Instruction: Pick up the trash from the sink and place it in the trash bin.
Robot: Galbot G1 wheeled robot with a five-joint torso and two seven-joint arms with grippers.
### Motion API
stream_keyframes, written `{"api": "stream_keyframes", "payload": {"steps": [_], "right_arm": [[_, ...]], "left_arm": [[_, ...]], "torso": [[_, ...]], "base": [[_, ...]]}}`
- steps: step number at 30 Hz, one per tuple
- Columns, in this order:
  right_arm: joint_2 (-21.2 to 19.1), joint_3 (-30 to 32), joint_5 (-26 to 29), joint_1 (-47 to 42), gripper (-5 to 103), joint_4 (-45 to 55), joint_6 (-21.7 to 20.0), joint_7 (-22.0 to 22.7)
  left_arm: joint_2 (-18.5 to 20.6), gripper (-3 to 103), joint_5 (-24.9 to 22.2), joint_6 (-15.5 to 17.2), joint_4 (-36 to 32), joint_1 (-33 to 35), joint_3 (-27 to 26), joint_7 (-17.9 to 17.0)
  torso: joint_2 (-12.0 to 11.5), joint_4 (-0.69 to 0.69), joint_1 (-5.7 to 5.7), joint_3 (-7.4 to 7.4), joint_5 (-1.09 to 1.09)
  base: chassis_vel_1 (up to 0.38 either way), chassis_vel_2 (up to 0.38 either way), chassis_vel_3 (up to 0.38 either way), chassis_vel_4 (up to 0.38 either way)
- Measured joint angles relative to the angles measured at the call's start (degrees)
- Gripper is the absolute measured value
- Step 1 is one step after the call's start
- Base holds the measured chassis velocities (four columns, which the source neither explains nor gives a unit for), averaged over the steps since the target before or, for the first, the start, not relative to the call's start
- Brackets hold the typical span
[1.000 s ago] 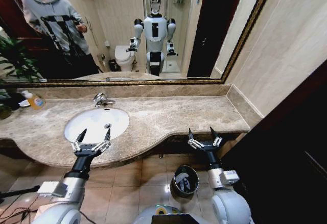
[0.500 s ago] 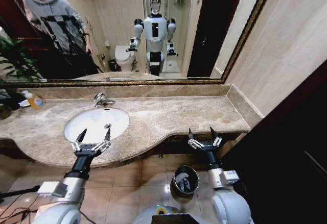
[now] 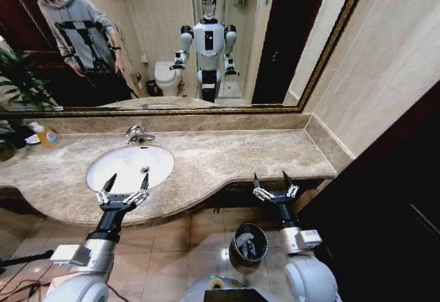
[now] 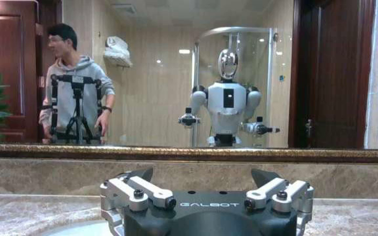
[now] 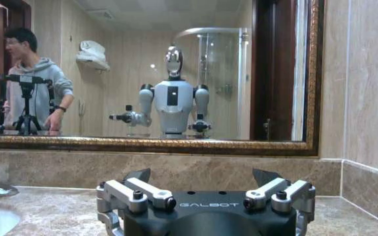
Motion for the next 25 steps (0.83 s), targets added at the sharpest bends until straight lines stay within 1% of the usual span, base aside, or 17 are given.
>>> {"api": "stream_keyframes", "payload": {"steps": [25], "right_arm": [[0.0, 0.0, 0.0, 0.0, 100, 0.0, 0.0, 0.0]], "left_arm": [[0.0, 100, 0.0, 0.0, 0.0, 0.0, 0.0, 0.0]], "torso": [[0.0, 0.0, 0.0, 0.0, 0.0]], "base": [[0.0, 0.0, 0.0, 0.0]]}}
